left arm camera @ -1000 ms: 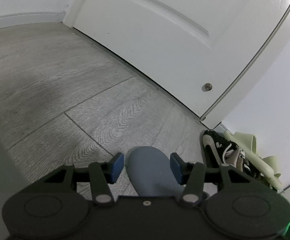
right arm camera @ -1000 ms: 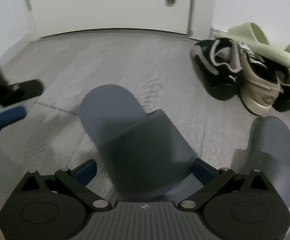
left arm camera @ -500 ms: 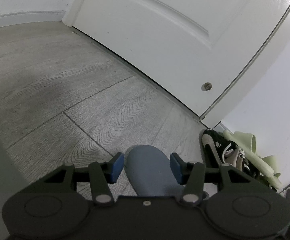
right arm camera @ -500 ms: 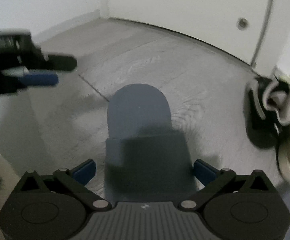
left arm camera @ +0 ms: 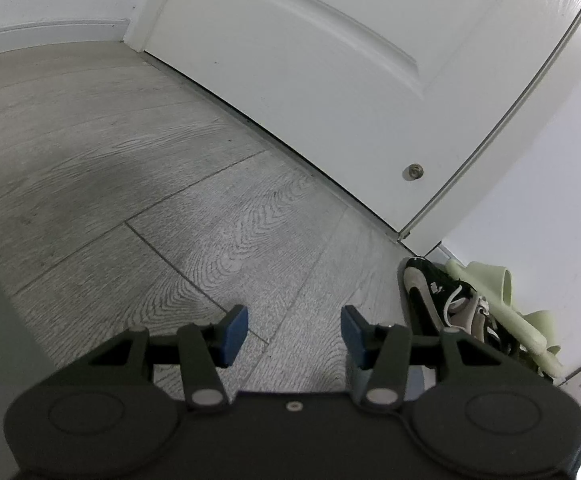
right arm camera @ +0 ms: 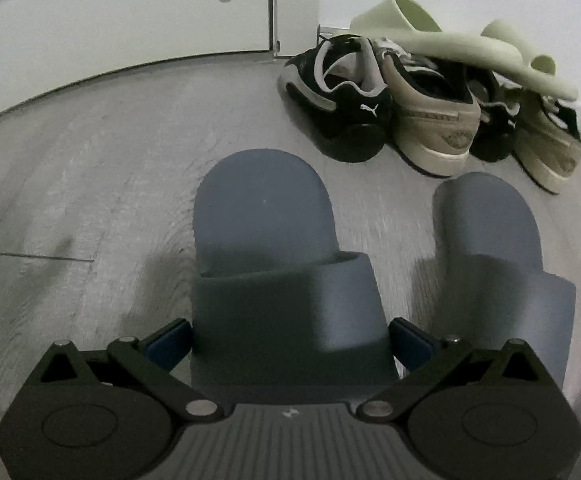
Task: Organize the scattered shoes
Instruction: 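Lower the held slide beside the other slide with the right tool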
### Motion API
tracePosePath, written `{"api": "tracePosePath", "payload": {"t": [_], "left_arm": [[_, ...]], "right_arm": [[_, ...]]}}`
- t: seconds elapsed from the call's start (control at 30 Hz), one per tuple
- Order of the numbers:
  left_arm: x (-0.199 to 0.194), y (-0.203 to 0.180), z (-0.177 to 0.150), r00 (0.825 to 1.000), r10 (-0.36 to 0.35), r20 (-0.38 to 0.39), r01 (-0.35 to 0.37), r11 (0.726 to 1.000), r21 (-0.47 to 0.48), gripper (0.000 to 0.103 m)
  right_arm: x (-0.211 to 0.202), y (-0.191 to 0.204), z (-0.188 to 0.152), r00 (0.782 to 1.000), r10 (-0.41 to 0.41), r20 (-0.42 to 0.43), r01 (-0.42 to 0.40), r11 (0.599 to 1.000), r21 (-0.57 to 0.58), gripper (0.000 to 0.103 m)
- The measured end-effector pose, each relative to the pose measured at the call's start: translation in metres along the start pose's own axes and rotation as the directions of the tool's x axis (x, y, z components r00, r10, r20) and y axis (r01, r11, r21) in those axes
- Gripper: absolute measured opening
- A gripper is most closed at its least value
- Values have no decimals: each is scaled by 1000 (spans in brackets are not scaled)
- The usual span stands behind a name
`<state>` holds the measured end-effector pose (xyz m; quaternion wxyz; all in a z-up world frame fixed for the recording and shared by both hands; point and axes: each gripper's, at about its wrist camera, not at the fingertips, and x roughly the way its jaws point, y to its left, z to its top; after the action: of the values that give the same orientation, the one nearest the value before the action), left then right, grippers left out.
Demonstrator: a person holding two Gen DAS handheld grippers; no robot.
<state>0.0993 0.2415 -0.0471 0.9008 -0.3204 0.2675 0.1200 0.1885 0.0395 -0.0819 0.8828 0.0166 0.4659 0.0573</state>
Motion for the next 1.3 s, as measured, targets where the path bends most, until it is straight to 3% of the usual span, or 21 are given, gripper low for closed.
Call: {"api": "tracePosePath", "payload": {"t": [0.13,0.23,0.3,0.4,0.47,0.53,0.57,0.8,0.93,1.1,1.3], "left_arm": [[-1,0,0,1000,0,2,0,1000,4,52],[-1,-2,-1,1000,1,3,-1,1000,12,52],[0,-5,-1,1000,5,3,-5,1000,27,53],[0,-8,-2,1000,7,2,-7,999,43,53],[0,-8,-1,1000,9,4,-9,999,44,53],[0,-8,-2,1000,11,3,-11,999,45,53],[0,-9,-2,1000,13,3,-13,999,47,53],[1,-11,-2,1000,17,4,-18,998,60,53],[0,-11,-3,1000,17,3,-17,998,60,53],[0,-10,-2,1000,15,4,-16,999,52,53],[1,-11,-1,1000,16,5,-16,999,51,53]], "right_arm": [[-43,-29,0,985,125,122,-107,985,-138,103],[-62,-68,8,973,53,224,-5,978,-210,103],[-61,-98,9,970,8,244,56,965,-256,103],[-45,-136,3,981,-60,185,104,966,-236,103],[-36,-156,5,995,4,98,4,997,-79,103],[-23,-168,6,998,69,5,-69,996,51,103],[-16,-167,6,997,76,-34,-74,995,68,103],[-15,-149,-4,998,60,29,-59,998,-13,103],[-15,-138,-8,993,120,13,-119,991,-59,102],[-20,-93,-14,984,178,-1,-176,973,-147,103],[-8,-40,-6,980,200,4,-197,967,-162,103]]}}
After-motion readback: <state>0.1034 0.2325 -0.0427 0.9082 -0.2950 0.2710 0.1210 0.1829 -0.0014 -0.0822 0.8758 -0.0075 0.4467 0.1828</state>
